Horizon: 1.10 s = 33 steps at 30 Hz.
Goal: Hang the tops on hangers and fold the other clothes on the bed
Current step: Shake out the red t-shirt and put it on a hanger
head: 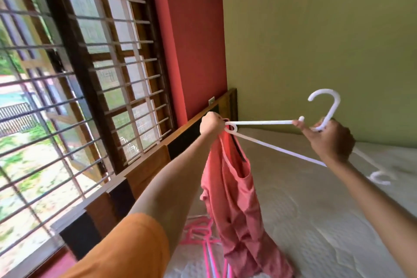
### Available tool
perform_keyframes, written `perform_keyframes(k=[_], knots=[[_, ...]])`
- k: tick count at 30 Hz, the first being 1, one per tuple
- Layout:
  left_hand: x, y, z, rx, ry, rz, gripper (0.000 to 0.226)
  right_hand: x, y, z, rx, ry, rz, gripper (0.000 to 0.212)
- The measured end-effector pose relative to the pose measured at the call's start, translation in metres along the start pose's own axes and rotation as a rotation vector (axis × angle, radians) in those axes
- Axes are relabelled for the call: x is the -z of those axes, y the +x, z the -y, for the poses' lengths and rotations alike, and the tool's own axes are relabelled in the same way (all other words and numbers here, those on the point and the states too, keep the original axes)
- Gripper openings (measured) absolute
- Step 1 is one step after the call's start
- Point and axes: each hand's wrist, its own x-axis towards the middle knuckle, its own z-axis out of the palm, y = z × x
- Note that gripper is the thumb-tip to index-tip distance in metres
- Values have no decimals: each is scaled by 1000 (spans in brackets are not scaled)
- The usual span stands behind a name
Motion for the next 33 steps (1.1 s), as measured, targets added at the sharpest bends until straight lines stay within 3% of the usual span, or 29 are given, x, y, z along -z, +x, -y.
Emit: perform_keyframes(k=[9, 14, 17, 22, 28, 33], knots=[[13, 4, -17, -143, 2, 0, 16, -6, 0, 16, -5, 31, 35, 58], [2, -13, -56, -319, 193, 88, 20, -20, -1, 45, 9, 32, 74, 59], [-3, -12, -71, -384, 108, 63, 19, -23, 3, 48, -45, 85, 65, 59], [17, -8, -58, -562, -54, -29, 36, -13, 10, 37, -115, 125, 52, 53], [16, -19, -66, -660, 70, 20, 23, 0, 19, 27, -193, 158, 34, 56], [-9, -46, -109, -672, 305, 78, 28, -13, 15, 47, -202, 187, 157, 60]])
